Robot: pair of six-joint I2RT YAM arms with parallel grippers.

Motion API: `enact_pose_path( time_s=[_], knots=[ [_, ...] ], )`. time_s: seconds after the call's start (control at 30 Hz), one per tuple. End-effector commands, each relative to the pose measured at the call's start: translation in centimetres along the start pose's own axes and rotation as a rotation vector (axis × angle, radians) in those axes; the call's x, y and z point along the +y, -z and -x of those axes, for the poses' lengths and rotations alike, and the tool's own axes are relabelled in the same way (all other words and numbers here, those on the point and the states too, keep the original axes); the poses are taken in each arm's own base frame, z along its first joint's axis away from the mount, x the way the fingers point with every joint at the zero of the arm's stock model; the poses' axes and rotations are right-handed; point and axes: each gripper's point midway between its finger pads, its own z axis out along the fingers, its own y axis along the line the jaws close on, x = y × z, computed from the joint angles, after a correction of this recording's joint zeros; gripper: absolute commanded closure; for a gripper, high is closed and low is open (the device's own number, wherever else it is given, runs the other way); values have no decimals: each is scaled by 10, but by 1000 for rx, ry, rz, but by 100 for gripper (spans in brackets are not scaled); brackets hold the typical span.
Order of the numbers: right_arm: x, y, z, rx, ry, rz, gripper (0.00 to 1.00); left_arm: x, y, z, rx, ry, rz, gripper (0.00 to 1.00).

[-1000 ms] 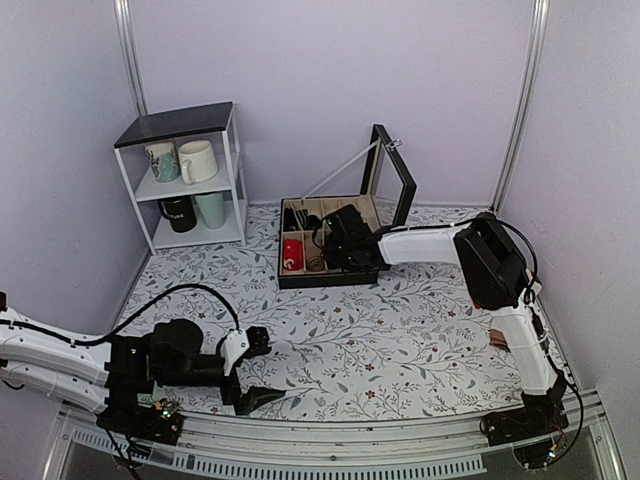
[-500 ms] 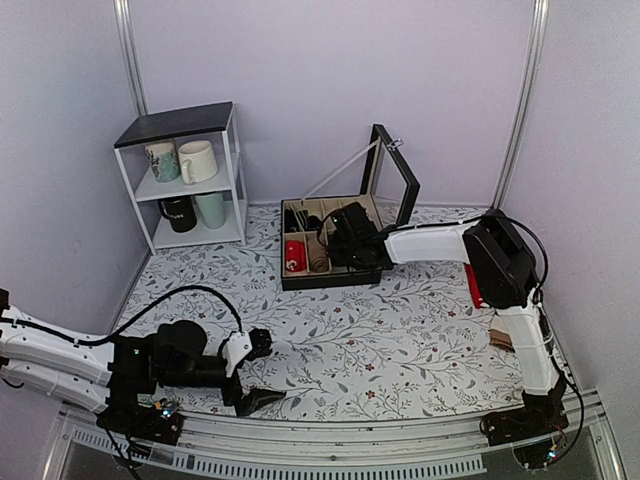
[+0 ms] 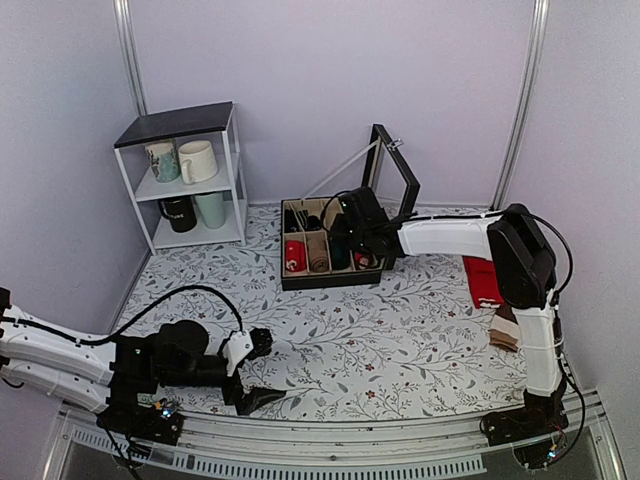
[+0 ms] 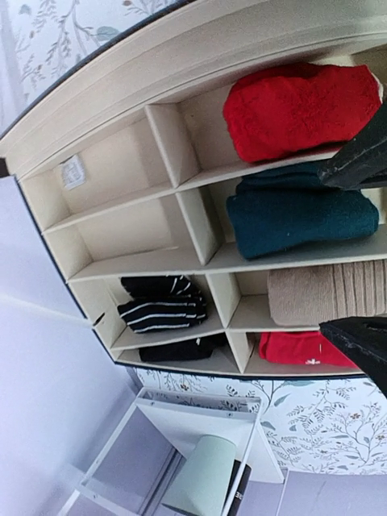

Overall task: Roll the socks
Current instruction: Place the sock in the storage box, then adjust the sock in the storage box, then reset both arms

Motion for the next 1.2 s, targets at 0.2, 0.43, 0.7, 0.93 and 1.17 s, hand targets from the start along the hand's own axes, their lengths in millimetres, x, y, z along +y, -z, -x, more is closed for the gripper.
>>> enact_pose_path(
  time_s=[0.2,0.43,0.7,0.93,1.17],
  knots=[
    [14,29,18,-22,10,90,45,10,1,2,-20,16,29,0],
    [23,46,8,7,78,142,52,17,3,2,-25,40,58,0],
    [18,101,-30,46,269,244,26,44,12,4,-52,125,194,1],
    [-15,161,-62,120,327,326,0,68,24,18,-150,288,323,1],
    [-63,203,-79,135,308,328,0,112,42,14,-185,497,617,1]
  ],
)
